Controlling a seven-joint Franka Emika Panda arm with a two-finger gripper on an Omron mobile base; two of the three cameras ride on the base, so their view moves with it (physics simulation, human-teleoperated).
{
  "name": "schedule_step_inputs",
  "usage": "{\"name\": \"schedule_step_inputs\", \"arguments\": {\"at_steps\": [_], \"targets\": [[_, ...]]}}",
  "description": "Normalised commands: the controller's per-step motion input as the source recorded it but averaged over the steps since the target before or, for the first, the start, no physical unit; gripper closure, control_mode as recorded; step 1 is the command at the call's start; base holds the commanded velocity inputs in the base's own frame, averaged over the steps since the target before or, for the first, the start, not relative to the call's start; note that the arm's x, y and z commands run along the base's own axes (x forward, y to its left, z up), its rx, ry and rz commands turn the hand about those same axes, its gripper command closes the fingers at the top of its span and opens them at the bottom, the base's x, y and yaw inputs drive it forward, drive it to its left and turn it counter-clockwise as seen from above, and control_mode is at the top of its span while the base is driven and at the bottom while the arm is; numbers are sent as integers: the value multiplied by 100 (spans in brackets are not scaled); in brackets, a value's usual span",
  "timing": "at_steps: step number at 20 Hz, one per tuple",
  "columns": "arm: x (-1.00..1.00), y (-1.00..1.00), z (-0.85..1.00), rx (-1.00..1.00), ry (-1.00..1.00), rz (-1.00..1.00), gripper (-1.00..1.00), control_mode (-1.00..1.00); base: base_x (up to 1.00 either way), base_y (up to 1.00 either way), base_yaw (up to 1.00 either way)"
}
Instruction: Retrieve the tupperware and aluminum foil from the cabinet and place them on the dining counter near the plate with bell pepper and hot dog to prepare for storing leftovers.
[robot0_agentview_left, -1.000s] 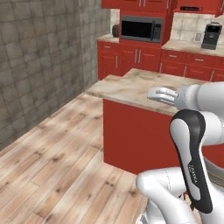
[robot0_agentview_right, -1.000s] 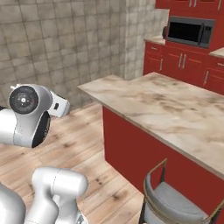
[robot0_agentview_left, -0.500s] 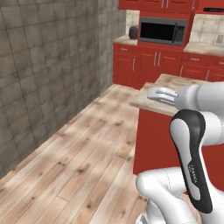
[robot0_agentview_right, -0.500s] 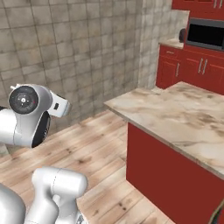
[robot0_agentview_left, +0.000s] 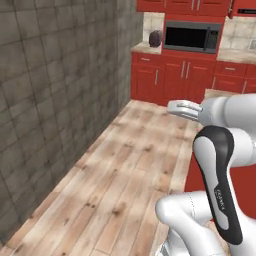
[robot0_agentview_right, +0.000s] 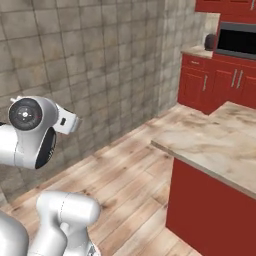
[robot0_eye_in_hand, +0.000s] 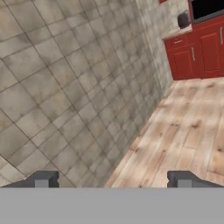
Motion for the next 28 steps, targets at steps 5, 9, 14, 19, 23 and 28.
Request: {"name": "schedule_step_inputs", "arguments": {"at_steps": [5,9,14,19,23,28], "targets": [[0,0,0,0,0,0,-100,100,100,99,-41],[0,0,0,0,0,0,-100,100,100,93,-47],[0,0,0,0,0,0,-100,100,100,84,-45],[0,0,0,0,0,0,-100,100,100,70,-40],[0,0,0,0,0,0,-100,100,100,46,-37],[0,0,0,0,0,0,-100,100,100,32,-37]]}}
